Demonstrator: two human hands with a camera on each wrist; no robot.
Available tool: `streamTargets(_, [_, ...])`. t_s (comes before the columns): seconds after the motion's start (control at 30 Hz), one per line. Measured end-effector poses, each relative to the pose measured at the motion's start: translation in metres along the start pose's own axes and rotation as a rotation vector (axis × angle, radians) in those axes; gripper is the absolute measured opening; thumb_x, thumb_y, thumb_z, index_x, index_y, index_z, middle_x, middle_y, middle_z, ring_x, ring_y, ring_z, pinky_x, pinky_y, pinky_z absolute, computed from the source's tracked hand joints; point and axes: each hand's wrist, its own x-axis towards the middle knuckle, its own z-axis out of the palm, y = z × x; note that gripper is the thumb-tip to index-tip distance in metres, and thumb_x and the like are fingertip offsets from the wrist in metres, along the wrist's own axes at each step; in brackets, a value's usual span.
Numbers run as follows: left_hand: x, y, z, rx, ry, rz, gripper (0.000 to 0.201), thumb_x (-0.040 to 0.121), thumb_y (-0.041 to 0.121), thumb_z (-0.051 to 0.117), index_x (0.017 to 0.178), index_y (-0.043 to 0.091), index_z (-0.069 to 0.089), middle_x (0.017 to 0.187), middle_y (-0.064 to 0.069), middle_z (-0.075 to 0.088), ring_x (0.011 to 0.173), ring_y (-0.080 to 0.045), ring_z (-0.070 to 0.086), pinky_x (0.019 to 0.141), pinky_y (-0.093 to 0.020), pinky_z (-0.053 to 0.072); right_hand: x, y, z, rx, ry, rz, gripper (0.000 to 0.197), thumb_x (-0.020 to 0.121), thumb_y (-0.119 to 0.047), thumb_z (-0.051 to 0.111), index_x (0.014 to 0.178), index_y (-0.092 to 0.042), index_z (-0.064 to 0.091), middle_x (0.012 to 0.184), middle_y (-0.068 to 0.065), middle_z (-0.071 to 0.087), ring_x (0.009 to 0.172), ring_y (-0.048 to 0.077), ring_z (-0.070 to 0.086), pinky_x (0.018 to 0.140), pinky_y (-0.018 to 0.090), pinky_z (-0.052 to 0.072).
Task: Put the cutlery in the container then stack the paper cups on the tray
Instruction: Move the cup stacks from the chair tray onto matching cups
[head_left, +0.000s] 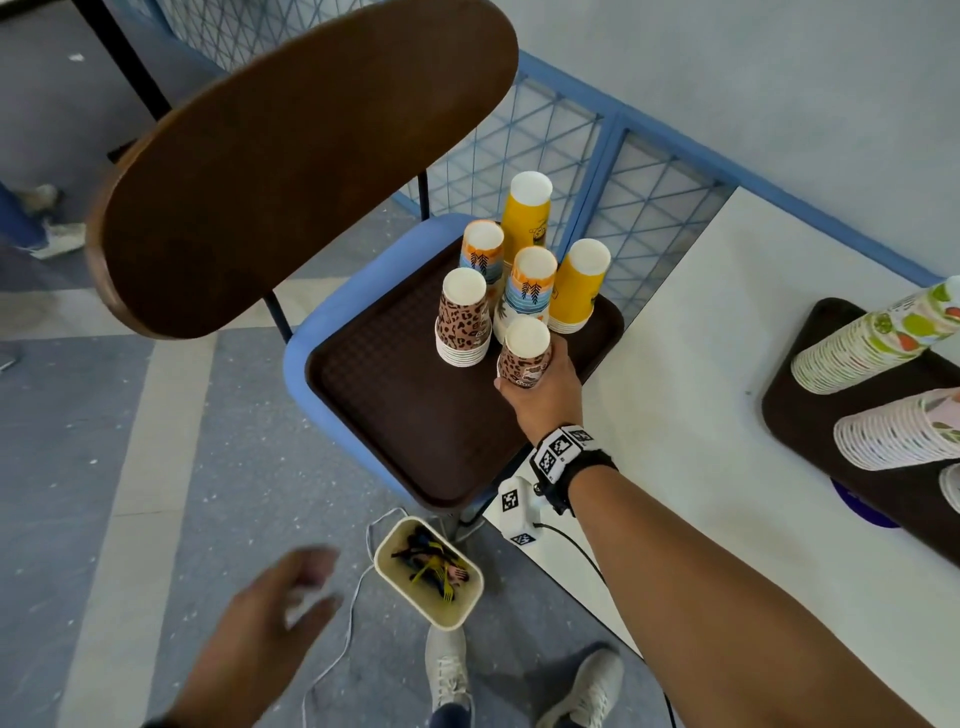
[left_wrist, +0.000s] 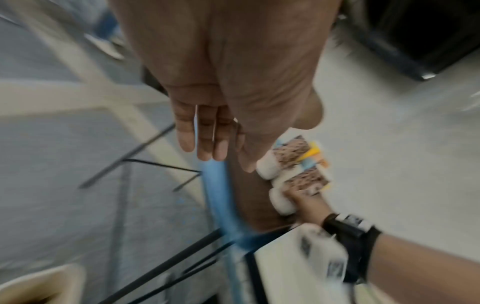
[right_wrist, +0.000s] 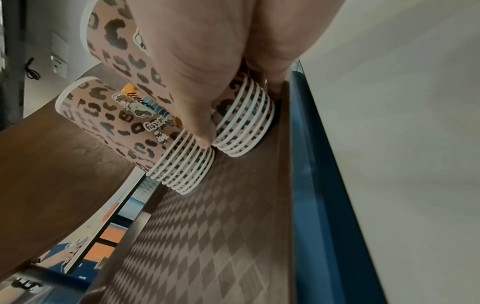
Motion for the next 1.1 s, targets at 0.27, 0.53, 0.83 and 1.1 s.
streamTargets(0.27, [0.23,0.099,0.055,-0.095,0.025,0.189,0.112,0.07,0.03,0.093,0.157,0.017,0.024,0.154,-0.005,0.043,0.141,-0.017,0.042,0.117,-0.037,0.037,0.004,0.005,-0.002,0.03,-0.026,-0.015,0.082,0.064,-0.026,0.09,0.133,-0.03,0.047,0.13,0.0,0.062,0.122,0.021,0.058,0.104,0.044,0.05])
streamTargets(0.53, [0.284,0.098,0.086,-0.248,-0.028,0.167,0.113,0.06,0.032,0.096,0.15,0.033,0.028,0.141,0.008,0.056,0.129,-0.013,0.056,0.11,-0.041,0.046,0.009,0.009,-0.002,0.047,-0.023,-0.021,0.084,0.065,-0.028,0.09,0.136,-0.031,0.045,0.133,-0.005,0.061,0.126,0.018,0.056,0.105,0.043,0.049])
streamTargets(0.83, [0.278,0.114,0.093,-0.159,0.073,0.182,0.083,0.07,0.035,0.09,0.139,0.03,0.045,0.128,0.006,0.066,0.117,-0.011,0.062,0.097,-0.031,0.052,0.007,0.001,-0.004,0.038,-0.012,0.001,0.081,0.065,-0.028,0.089,0.134,-0.031,0.046,0.131,-0.004,0.062,0.123,0.018,0.059,0.103,0.042,0.051])
streamTargets(1.1, [0.247,0.133,0.088,-0.178,0.103,0.182,0.077,0.07,0.033,0.091,0.135,0.031,0.05,0.121,0.011,0.067,0.108,-0.005,0.063,0.087,-0.018,0.049,-0.006,-0.018,-0.035,0.059,-0.035,0.004,0.077,0.067,-0.031,0.089,0.132,-0.026,0.048,0.126,-0.005,0.066,0.115,0.018,0.063,0.094,0.029,0.051])
